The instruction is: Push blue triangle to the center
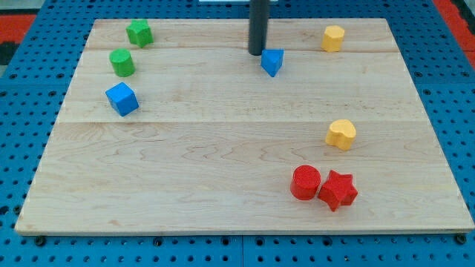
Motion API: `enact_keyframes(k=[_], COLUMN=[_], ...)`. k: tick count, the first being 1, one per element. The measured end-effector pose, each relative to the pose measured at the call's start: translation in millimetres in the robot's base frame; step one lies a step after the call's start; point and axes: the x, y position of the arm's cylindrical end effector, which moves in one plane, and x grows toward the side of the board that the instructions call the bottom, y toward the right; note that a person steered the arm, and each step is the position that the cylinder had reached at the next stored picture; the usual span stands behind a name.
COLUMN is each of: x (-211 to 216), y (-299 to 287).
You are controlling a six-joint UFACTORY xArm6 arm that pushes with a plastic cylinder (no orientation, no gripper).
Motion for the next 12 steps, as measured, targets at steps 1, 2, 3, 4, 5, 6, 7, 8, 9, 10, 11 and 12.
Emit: enact_keyframes(k=[1,2,3,4,5,6,7,8,9,10,11,12], x=[0,0,0,0,0,0,9,32,6,-12,11,44], y=[-38,-72,-96,-101,-100,-96,-93,-93,-65,6,78,24])
